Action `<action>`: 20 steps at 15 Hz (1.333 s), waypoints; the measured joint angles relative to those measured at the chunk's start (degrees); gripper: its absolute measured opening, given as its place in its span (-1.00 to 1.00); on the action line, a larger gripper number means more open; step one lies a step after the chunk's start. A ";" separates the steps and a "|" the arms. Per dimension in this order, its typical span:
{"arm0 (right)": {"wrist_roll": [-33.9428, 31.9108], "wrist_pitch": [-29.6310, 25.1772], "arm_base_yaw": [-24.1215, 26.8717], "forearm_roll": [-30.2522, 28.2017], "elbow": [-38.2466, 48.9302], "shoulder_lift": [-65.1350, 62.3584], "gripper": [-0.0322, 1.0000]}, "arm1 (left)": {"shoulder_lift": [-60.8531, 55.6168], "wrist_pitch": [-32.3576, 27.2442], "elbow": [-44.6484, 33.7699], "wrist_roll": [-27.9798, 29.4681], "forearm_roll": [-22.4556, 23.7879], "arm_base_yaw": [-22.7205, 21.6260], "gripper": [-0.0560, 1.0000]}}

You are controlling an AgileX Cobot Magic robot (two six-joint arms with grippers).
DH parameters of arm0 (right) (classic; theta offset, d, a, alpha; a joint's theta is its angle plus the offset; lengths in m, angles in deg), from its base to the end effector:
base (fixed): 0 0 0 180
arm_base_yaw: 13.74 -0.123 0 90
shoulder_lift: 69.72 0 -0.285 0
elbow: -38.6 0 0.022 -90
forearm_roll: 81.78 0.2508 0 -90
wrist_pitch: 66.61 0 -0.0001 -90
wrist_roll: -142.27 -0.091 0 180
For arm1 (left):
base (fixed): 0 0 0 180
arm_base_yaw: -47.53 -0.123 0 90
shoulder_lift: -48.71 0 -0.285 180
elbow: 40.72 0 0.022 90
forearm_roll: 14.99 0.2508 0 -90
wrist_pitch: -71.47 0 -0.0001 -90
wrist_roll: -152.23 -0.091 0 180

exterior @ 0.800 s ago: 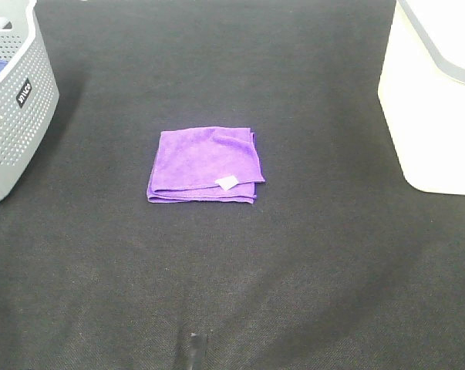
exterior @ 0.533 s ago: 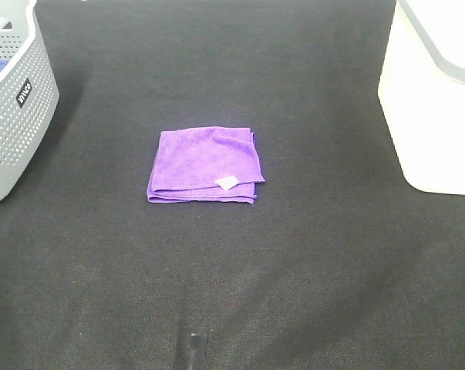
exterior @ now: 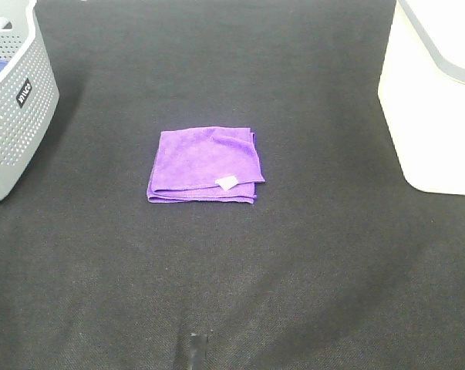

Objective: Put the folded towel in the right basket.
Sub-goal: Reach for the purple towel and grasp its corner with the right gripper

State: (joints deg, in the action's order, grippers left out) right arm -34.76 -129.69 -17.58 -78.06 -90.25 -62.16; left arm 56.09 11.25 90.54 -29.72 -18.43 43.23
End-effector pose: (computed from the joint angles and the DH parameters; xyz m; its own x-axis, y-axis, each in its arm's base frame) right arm -0.0028 0.0051 0.2617 -0.5222 -0.0575 -0.8509 -0.1277 0.9918 0.0114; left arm -0.0049 -0.0051 0.2773 -0.4419 -0.0290 -0.8966 -0.0265 0.9995 -0.0193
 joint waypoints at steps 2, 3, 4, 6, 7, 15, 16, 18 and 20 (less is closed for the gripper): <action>0.00 0.00 0.00 0.00 0.00 0.00 0.92 | 0.00 0.00 0.00 0.00 -0.17 0.00 0.98; 0.00 0.00 0.00 0.00 0.00 0.00 0.92 | 0.00 0.00 0.00 0.00 -0.17 0.00 0.98; 0.00 0.00 0.00 0.00 0.00 0.00 0.92 | 0.00 0.00 0.00 0.00 -0.17 0.00 0.98; 0.00 0.00 0.00 0.00 0.00 0.00 0.92 | 0.00 0.00 0.00 0.00 -0.17 0.00 0.98; 0.00 0.00 0.00 0.00 0.00 0.00 0.92 | 0.00 0.00 0.00 0.00 -0.17 0.00 0.98; 0.00 0.00 0.00 -0.06 0.00 0.00 0.92 | 0.00 0.00 0.00 0.06 -0.17 0.00 0.98; 0.00 0.00 0.00 -0.06 0.00 0.00 0.92 | 0.00 0.00 0.00 0.06 -0.17 0.00 0.98; 0.00 0.00 0.00 -0.06 0.00 0.00 0.92 | 0.00 0.00 0.00 0.06 -0.17 0.00 0.98; 0.00 0.00 0.00 -0.06 0.00 0.00 0.92 | 0.00 0.00 0.00 0.06 -0.17 0.00 0.98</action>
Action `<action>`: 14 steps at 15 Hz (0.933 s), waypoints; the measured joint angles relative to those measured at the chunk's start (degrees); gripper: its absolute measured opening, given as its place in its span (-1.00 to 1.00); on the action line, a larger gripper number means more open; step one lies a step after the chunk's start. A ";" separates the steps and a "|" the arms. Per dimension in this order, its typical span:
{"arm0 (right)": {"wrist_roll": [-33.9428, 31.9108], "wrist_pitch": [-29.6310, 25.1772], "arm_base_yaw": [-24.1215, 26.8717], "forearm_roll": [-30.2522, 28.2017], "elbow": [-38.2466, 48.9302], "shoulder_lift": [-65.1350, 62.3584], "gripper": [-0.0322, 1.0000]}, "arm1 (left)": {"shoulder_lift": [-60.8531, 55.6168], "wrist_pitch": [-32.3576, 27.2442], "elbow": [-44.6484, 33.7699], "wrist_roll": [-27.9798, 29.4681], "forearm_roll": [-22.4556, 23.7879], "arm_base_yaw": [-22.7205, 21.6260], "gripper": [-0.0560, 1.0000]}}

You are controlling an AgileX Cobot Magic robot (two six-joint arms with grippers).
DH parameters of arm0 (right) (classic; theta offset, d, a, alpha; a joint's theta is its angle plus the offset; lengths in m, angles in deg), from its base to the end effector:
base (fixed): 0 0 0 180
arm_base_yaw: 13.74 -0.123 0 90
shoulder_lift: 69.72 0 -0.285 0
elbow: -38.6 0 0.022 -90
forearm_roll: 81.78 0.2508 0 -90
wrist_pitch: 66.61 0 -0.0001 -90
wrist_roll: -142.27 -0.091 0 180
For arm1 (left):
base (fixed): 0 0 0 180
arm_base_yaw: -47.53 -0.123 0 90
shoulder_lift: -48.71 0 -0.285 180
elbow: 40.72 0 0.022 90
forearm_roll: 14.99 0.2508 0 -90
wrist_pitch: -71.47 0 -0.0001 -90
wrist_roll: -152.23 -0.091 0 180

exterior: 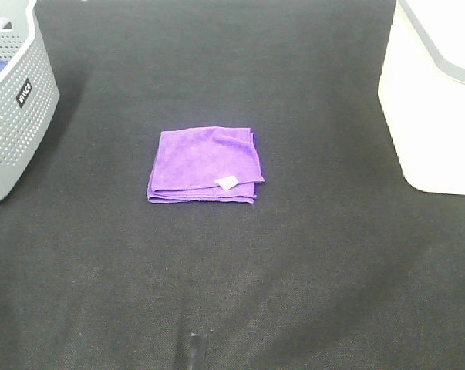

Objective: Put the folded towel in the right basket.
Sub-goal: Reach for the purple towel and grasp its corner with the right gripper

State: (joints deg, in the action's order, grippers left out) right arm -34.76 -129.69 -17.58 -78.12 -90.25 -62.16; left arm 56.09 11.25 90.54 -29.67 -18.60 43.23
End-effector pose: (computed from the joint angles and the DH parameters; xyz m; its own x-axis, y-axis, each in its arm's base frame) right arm -0.0028 0.0050 0.2617 -0.5222 -0.0579 -0.8509 -0.1271 0.9918 0.0105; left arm -0.0049 -0.0054 0.2773 -0.4417 -0.0314 -0.8966 -0.0252 0.9994 -0.0226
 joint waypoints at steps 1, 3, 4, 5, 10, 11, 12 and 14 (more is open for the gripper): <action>0.00 0.00 0.00 0.00 0.00 0.00 0.92 | 0.00 0.00 0.00 0.00 0.00 0.00 0.98; 0.00 0.00 0.00 0.00 0.00 0.00 0.92 | 0.00 0.00 0.00 0.00 -0.06 0.00 0.98; 0.00 0.00 0.00 0.00 0.00 0.00 0.92 | 0.00 0.00 0.00 0.00 -0.11 0.00 0.98; 0.00 0.00 0.00 0.00 0.00 0.00 0.92 | 0.00 0.00 0.00 0.00 -0.11 0.00 0.98; 0.00 0.00 0.00 0.11 0.00 0.00 0.92 | 0.00 0.00 0.00 0.00 -0.17 0.00 0.98; 0.00 0.00 0.00 0.11 0.00 0.00 0.92 | 0.00 0.00 0.00 0.00 -0.17 0.00 0.98; 0.00 0.00 0.00 0.17 0.00 0.00 0.92 | 0.00 0.00 0.00 0.00 -0.17 0.00 0.98; 0.00 0.00 0.00 0.17 0.00 0.00 0.92 | 0.00 0.00 0.00 0.00 -0.17 0.00 0.98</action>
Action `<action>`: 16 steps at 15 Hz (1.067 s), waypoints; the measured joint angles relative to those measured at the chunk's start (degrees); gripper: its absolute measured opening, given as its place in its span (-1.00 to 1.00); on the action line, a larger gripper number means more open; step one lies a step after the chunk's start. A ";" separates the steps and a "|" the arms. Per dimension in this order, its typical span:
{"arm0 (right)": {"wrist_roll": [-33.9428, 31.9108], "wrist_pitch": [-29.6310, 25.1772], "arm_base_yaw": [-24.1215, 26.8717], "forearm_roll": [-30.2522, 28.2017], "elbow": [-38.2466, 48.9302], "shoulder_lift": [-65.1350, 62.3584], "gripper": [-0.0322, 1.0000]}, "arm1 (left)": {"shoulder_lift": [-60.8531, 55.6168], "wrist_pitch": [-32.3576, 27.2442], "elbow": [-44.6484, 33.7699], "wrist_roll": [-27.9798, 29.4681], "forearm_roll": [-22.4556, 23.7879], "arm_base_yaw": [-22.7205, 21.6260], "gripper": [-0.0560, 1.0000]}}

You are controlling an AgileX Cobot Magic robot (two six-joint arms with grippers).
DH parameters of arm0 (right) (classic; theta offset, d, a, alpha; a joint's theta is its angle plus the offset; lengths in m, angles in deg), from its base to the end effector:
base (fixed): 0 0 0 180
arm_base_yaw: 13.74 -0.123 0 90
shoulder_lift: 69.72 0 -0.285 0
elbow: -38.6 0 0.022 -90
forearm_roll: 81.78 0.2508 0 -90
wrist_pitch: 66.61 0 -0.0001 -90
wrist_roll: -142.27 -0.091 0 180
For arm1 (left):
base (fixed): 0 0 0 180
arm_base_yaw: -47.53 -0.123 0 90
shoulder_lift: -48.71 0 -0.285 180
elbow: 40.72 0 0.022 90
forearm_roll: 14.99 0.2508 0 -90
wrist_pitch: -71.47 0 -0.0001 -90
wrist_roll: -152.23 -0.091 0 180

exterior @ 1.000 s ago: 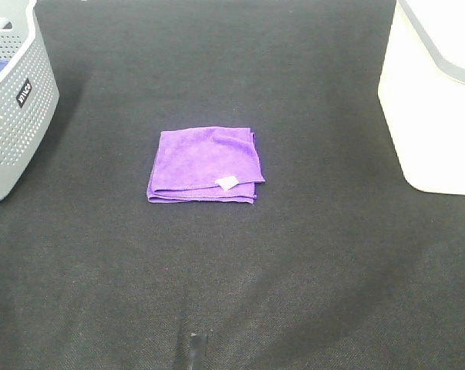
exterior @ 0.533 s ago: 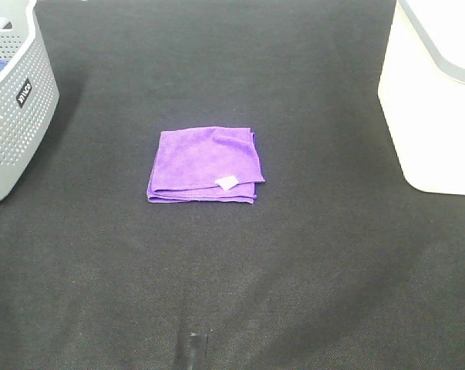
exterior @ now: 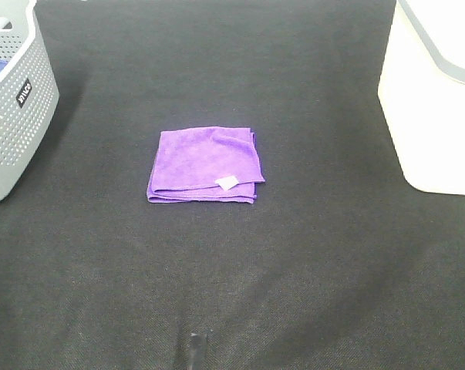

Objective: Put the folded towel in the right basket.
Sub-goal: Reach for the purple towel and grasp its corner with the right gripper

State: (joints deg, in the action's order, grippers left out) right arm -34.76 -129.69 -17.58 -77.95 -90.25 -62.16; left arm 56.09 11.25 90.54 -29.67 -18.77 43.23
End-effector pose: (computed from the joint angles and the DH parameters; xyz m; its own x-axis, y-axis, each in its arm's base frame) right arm -0.0028 0.0052 0.2617 -0.5222 -0.0566 -0.8509 -0.1287 0.9916 0.0130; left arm -0.0049 -0.0056 0.2774 -0.4416 -0.0328 -0.8966 -0.0235 0.9994 -0.0250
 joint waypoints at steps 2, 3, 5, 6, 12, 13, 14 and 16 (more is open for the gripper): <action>0.00 0.00 0.00 0.00 0.00 0.00 0.92 | 0.00 0.00 0.00 0.00 -0.06 0.00 0.98; 0.00 0.00 0.00 0.00 0.00 0.00 0.92 | 0.00 0.00 0.00 0.00 -0.06 0.00 0.98; 0.00 0.00 0.00 -0.11 0.00 0.00 0.92 | 0.00 0.00 0.00 0.00 -0.06 0.00 0.98; 0.17 0.00 0.00 -0.11 -0.40 0.00 0.92 | 0.00 0.00 0.00 0.00 -0.06 0.00 0.98; 1.43 -6.02 0.00 3.84 -34.72 41.08 0.92 | 0.00 0.00 0.00 0.00 -0.52 0.00 0.99; 1.43 -6.13 0.00 4.87 -39.94 47.50 0.92 | 0.00 0.00 0.00 0.00 -0.52 0.00 0.99; 1.43 -6.13 0.00 6.36 -43.49 52.25 0.92 | 0.00 0.00 0.00 0.00 -0.52 0.00 0.99; 2.23 -6.13 0.00 11.12 -47.84 60.45 0.92 | 0.00 0.00 0.00 0.00 -0.52 0.00 0.99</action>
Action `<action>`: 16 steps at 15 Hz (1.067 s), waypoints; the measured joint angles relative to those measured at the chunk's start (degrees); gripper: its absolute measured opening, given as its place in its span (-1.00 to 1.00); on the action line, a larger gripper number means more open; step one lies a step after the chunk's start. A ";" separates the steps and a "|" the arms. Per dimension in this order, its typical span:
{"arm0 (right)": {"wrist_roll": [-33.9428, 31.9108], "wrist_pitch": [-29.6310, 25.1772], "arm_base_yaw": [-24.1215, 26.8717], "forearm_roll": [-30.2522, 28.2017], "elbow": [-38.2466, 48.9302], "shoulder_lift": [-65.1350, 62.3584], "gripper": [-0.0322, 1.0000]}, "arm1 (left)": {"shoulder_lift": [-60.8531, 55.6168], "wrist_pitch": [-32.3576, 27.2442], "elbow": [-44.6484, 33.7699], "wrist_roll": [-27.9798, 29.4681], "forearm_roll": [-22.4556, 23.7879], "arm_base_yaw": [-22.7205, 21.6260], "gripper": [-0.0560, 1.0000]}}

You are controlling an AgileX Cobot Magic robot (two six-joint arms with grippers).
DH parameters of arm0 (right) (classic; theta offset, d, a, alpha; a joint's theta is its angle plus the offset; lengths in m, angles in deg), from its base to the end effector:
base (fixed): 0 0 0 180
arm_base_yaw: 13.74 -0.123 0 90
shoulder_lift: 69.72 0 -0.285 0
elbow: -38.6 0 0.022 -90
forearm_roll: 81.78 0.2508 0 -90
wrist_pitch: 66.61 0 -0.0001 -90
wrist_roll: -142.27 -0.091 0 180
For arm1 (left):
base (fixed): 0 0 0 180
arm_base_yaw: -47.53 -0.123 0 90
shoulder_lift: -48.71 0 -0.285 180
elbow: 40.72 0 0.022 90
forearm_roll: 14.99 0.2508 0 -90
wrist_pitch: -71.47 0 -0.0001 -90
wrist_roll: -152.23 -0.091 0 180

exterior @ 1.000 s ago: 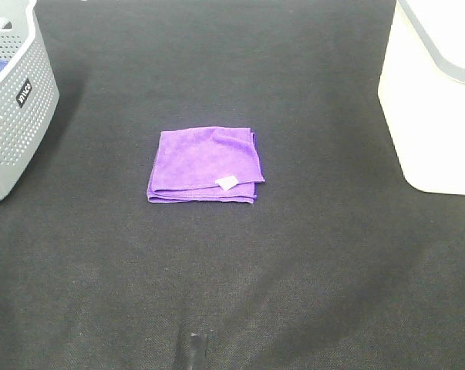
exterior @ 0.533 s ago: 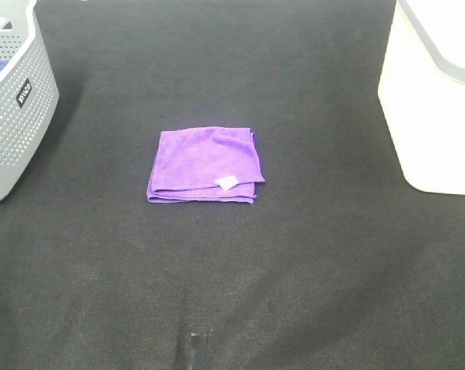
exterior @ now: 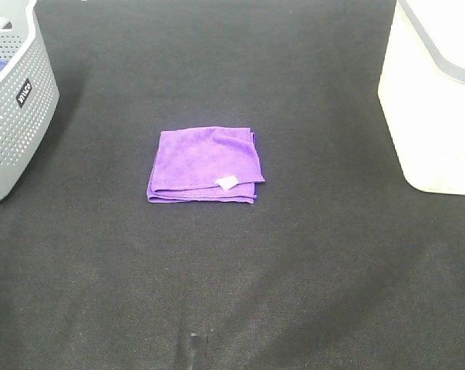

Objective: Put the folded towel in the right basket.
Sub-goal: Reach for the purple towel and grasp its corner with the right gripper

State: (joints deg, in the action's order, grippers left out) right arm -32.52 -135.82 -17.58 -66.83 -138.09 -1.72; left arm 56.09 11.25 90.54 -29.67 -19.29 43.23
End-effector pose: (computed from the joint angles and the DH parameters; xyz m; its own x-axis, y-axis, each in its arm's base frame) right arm 0.1787 0.0340 0.4209 -0.7635 -0.0478 -0.6440 -0.2174 0.9581 0.1867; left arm -0.0048 -0.0063 0.2774 -0.4413 -0.0373 -0.8966 -0.0185 0.9993 -0.0325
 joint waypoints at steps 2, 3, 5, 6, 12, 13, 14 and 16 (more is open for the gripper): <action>1.43 2.06 0.00 7.51 -1.60 7.79 0.91 | 0.00 0.00 0.00 0.00 0.00 0.00 0.99; 1.43 2.06 0.00 7.51 -1.60 7.79 0.91 | 0.00 0.00 0.00 0.00 0.00 0.00 0.99; 4.07 5.61 -3.27 15.13 -4.18 19.31 0.89 | 0.00 0.00 0.00 0.00 0.00 0.00 0.99; 4.70 6.88 -6.25 15.93 -6.19 24.06 0.88 | 0.00 0.00 0.00 0.00 -0.06 0.00 0.99; 5.33 9.68 -16.04 17.65 -25.61 55.29 0.87 | 0.00 0.00 0.00 0.00 -0.17 0.00 0.99; 5.16 9.45 -16.04 17.13 -28.93 59.30 0.86 | 0.00 0.00 0.00 0.00 -0.17 0.00 0.99; 4.70 8.37 -16.04 14.73 -34.03 64.69 0.86 | 0.00 0.00 0.00 0.00 -0.23 0.00 0.99; 3.61 6.99 -15.81 11.23 -40.79 70.87 0.86 | 0.00 0.00 0.00 0.00 -0.40 0.00 0.99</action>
State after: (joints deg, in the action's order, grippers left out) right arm -28.91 -128.83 -33.39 -55.60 -178.89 69.16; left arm 56.09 11.25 90.54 -29.67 -19.69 43.23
